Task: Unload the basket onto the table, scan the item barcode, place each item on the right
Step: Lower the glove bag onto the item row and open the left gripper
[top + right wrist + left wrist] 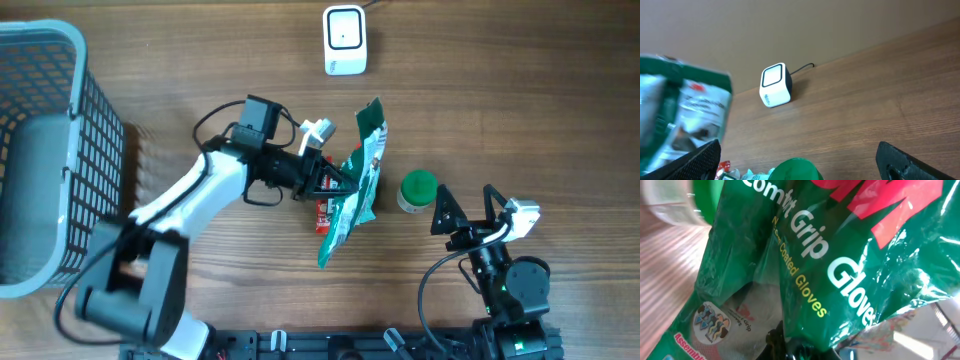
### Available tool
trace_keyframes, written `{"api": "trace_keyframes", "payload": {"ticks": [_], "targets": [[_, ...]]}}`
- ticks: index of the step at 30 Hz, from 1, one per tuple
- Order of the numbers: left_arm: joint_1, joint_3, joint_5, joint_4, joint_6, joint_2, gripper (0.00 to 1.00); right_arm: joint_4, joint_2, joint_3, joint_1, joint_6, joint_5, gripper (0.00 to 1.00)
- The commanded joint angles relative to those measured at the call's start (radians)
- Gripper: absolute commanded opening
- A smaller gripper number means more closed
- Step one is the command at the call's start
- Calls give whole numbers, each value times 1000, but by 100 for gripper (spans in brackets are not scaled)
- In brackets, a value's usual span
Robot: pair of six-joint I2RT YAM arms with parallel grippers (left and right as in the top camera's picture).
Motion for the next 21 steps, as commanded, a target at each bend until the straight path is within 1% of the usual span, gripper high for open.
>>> {"api": "trace_keyframes", "payload": {"ticks": [1,3,6,9,10,12,13,15,17,21], "targets": [[26,-12,2,16,-5,84,4,5,6,-1,4,-18,13,100],[44,-12,-6,20,6,117,4,5,6,-1,4,-18,13,100],[79,-12,-55,21,6,146,4,5,6,-1,4,-18,13,100],[128,-12,-96,20,6,148,7,5,6,-1,4,-18,13,100],[145,-12,-105,21,6,148,11,5,6,-1,4,-18,13,100],[174,-12,-156,19,6,148,15,5,6,-1,4,-18,13,100],[185,-12,-226,13,9,148,18,5,6,-1,4,-18,13,100],[188,-12,-305,-1,11,148,25,5,6,-1,4,-18,13,100],[188,-12,-374,-10,11,148,28,5,6,-1,4,-18,13,100],[199,-11,-409,-10,10,148,36,5,6,-1,4,-18,13,100]]}}
